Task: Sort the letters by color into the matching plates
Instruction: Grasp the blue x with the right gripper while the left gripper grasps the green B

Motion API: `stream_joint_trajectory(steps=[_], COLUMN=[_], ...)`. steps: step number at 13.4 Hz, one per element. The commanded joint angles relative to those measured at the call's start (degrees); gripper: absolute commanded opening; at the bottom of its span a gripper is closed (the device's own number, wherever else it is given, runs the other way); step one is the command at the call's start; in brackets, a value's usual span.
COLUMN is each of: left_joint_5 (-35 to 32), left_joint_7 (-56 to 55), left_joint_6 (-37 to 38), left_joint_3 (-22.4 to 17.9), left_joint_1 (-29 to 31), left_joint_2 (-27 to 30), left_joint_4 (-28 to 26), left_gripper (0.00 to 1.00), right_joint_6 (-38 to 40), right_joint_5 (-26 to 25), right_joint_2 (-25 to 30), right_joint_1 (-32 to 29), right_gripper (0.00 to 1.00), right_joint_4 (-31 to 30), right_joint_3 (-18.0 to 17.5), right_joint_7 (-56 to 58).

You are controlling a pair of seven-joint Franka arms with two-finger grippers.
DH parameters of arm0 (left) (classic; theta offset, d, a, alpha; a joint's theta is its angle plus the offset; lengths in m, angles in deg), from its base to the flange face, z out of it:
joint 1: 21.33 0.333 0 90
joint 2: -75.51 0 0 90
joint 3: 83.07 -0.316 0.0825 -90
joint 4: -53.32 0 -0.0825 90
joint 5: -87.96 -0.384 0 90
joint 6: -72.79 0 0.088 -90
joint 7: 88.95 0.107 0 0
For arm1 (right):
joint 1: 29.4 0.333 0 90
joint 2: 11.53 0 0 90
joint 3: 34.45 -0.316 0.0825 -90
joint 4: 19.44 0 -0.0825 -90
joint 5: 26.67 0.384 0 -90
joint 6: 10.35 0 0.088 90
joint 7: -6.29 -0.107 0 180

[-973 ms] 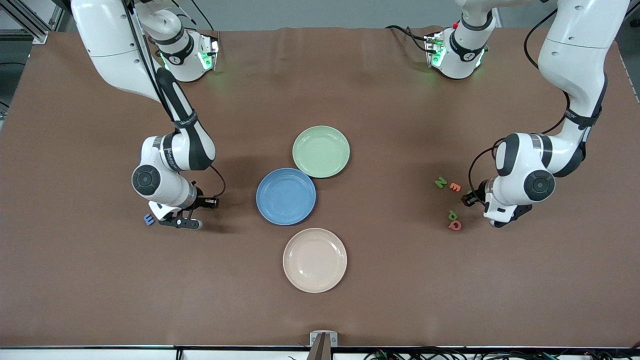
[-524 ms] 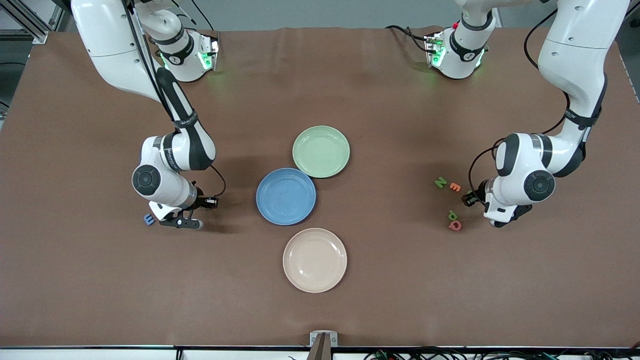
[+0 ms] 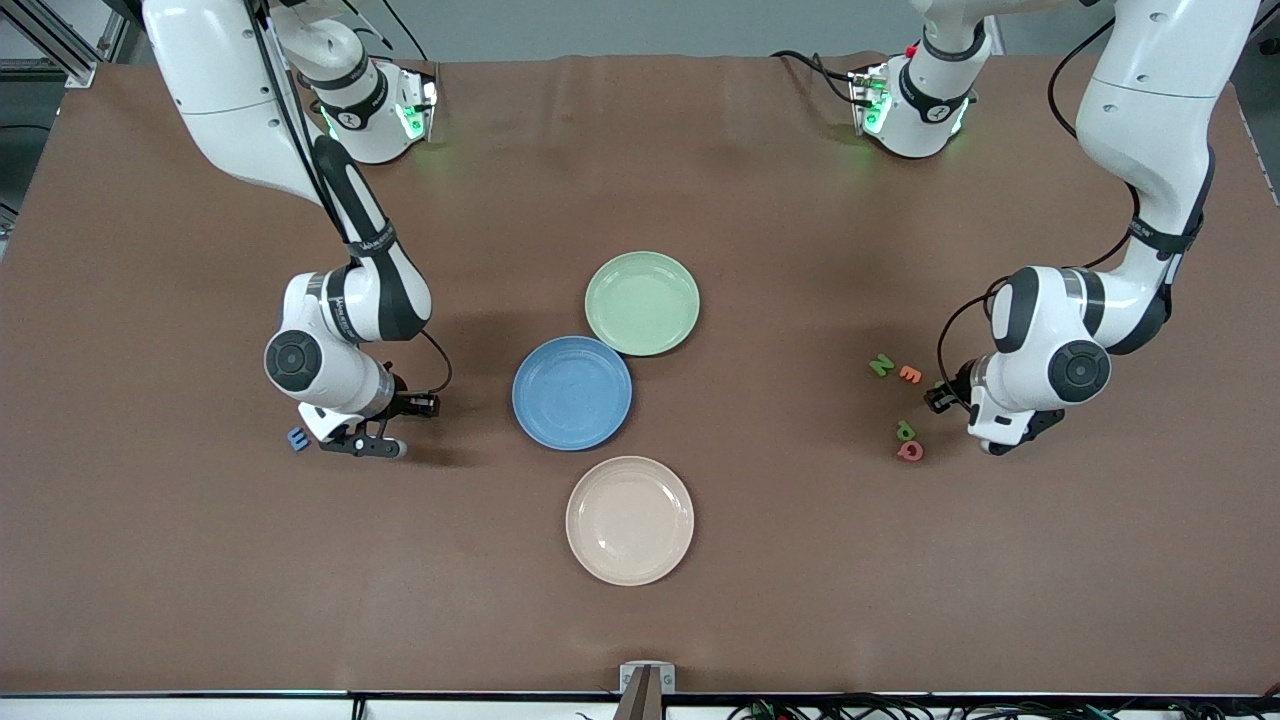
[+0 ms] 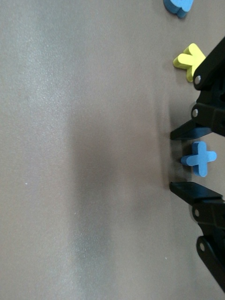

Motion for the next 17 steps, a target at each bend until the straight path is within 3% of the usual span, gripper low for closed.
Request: stream_joint_trajectory(steps=[1,4,8,11,16,17], left_joint_5=[-1.19,-1.1,-1.19,-1.19,-1.19,-1.19], left_joint_7=[-1.36,-1.36,-1.45,-1.45,-1.45,-1.36], left_joint_6=[-0.46,-0.46,-0.55,-0.55,-0.38,-0.11], left_joint_3=[0.04,0.04,0.04,0.04,0.13,0.13], left_joint_1=[0.2,0.11,0.11,0.03,0.11,0.2], left_joint_2=[-0.39,-0.48,-0.56,-0.91,-0.57,-0.22], left_joint_4=[0.63,0.63,0.63,0.63,0.72,0.72], left_gripper=[0.57,0.55,0.52,0.43,0.04,0.01], right_joint_6=[-0.12,0.05,2.15,3.56,4.88,4.8], right_joint_5=[1.24,1.24,1.24,1.24,1.24,1.24], right_joint_2=[-1.04,-1.03,-0.95,-0.6,-0.42,-0.42], right_joint_1=[0.12,0.03,-0.06,-0.06,-0.06,-0.06], right_gripper=[0.4,0.46,0.68,0.69,0.56,0.51], right_joint_4=[0.13,0.04,-0.05,-0.4,-0.49,-0.49], right_joint_3=[0.14,0.14,0.14,0.14,0.14,0.14], right_joint_7=[0.97,0.62,0.35,0.27,0.35,0.35])
